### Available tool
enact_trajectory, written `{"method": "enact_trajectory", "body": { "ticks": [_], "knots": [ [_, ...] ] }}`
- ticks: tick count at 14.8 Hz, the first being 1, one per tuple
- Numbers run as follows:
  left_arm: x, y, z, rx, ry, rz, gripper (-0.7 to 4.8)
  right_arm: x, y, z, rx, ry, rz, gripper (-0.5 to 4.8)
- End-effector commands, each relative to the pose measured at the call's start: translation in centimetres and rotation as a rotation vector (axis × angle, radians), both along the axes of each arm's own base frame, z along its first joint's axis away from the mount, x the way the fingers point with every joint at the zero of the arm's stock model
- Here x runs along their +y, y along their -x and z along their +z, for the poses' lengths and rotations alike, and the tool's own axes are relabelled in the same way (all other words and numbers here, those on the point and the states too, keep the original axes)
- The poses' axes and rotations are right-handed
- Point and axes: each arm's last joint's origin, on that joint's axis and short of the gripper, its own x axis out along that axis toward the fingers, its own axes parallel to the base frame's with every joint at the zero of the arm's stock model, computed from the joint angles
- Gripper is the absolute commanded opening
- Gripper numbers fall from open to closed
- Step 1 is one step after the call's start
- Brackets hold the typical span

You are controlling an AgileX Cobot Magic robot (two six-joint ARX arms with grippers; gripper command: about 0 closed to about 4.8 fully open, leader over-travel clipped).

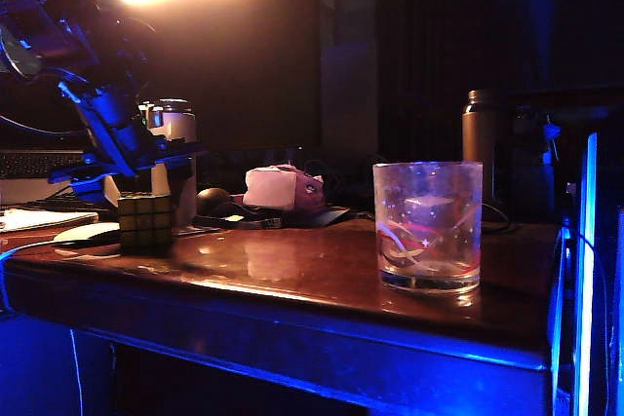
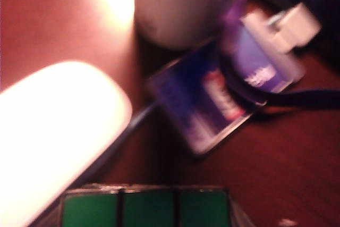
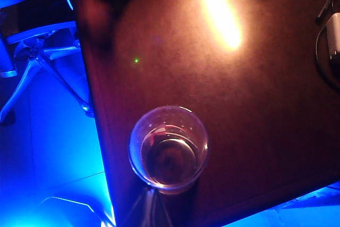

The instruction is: Stack the Rubik's Cube on top of the glass cup.

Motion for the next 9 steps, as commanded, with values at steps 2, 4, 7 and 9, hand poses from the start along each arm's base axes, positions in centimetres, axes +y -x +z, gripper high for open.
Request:
{"method": "enact_trajectory", "body": {
  "ticks": [2, 4, 7, 9],
  "knots": [
    [-0.4, 0.0, 0.2, -0.011, 0.033, -0.034, 2.09, 0.0, 0.0, 0.3, -0.017, -0.014, 0.000, -0.01],
    [-0.6, 0.0, 0.3, -0.001, 0.082, -0.091, 2.05, 0.0, 0.0, 0.3, -0.017, -0.014, -0.001, -0.01],
    [-1.5, 0.1, 0.8, -0.012, 0.118, -0.187, 2.05, 0.0, 0.0, 0.3, -0.018, -0.014, -0.001, -0.01],
    [-2.8, 0.3, 1.2, -0.045, 0.113, -0.296, 2.05, 0.0, 0.0, 0.3, -0.021, -0.016, -0.001, -0.01]
  ]
}}
